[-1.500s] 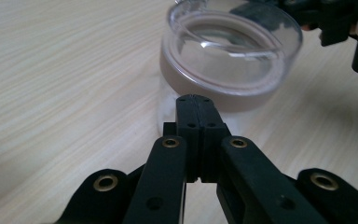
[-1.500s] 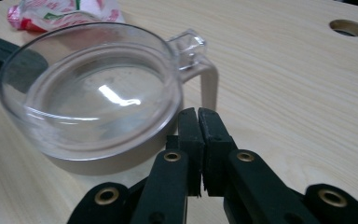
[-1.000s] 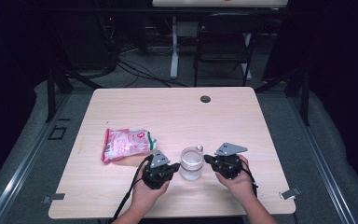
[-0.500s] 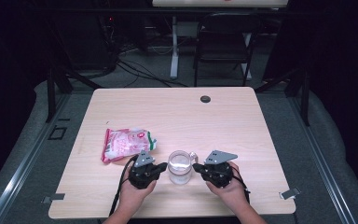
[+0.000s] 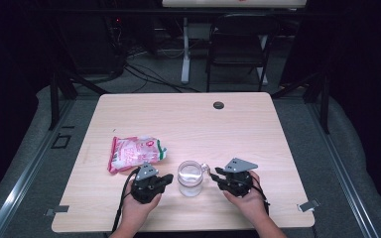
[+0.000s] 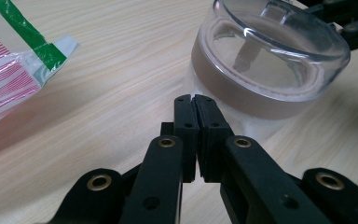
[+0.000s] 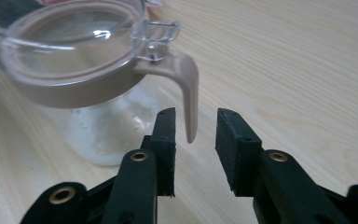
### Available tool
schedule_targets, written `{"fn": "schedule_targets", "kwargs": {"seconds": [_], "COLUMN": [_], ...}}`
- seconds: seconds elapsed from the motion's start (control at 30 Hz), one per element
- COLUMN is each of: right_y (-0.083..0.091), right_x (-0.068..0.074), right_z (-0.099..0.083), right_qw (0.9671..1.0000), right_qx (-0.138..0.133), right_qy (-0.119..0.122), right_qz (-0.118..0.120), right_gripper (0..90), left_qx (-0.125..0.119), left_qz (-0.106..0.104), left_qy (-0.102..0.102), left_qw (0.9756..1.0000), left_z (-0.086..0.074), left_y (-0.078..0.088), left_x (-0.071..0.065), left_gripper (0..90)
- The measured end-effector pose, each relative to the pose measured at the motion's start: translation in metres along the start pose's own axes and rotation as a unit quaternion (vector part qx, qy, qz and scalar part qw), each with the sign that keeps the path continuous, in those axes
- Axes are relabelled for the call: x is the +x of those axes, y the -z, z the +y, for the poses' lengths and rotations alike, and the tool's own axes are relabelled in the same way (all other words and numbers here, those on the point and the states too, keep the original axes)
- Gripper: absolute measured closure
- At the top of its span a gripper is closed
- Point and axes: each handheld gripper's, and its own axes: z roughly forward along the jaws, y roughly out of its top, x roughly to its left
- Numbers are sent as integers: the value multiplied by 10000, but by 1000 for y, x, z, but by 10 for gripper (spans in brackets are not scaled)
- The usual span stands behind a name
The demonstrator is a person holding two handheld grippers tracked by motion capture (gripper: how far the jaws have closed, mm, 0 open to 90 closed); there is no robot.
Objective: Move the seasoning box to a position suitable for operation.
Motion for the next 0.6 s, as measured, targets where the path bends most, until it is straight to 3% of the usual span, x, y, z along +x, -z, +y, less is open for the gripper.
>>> {"fn": "schedule_targets", "kwargs": {"seconds": [0.13, 0.3, 0.6], "right_y": [-7, -19, -30], "right_x": [-2, 1, 4], "right_z": [2, 4, 7], "right_qw": [9999, 9998, 9997], "right_qx": [-34, 30, 28], "right_qy": [11, 141, 204], "right_qz": [106, 101, 122], "right_gripper": [658, 637, 723], "left_qx": [-12, 46, 44], "left_qz": [-38, -49, -109], "left_qy": [33, -96, -135], "left_qw": [10000, 9999, 9998], "left_z": [-2, -4, -5], "left_y": [0, 0, -1], "left_x": [-4, -11, -17], "left_gripper": [883, 883, 883]}}
